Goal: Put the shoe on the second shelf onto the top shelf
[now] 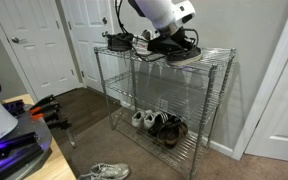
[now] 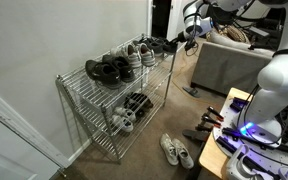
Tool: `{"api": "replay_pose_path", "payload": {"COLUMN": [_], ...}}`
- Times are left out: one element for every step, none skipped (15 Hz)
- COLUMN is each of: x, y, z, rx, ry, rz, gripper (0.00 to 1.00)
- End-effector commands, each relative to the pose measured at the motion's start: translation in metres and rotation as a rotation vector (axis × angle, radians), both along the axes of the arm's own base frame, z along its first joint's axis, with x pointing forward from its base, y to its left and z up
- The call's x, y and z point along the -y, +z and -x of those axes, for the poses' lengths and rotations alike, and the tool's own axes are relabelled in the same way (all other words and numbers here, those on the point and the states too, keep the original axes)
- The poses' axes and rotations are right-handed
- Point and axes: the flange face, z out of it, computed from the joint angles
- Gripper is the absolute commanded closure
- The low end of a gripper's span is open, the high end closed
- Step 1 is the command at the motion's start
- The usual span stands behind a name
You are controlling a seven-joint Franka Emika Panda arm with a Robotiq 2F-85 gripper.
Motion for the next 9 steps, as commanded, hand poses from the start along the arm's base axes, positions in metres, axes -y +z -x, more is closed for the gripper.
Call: {"api": "replay_pose_path", "payload": {"x": [-0.014, -0.014, -0.014, -0.013, -0.013, -0.013, -0.013, -0.014, -0.016], "y": [0.003, 0.003, 0.005, 0.006, 0.008, 0.010, 0.015, 0.018, 0.025], "z": [0.008, 0.007, 0.006, 0.005, 0.005, 0.005, 0.009, 0.012, 0.021], "rx": [0.017, 0.021, 0.025, 0.029, 0.034, 0.038, 0.052, 0.060, 0.080], "ry": [0.037, 0.036, 0.033, 0.032, 0.028, 0.027, 0.022, 0.021, 0.023], "rz": [0.012, 0.013, 0.019, 0.022, 0.029, 0.031, 0.035, 0.038, 0.050], "gripper": [0.33, 0.28, 0.20, 0.15, 0.07, 0.02, 0.01, 0.00, 0.00]}}
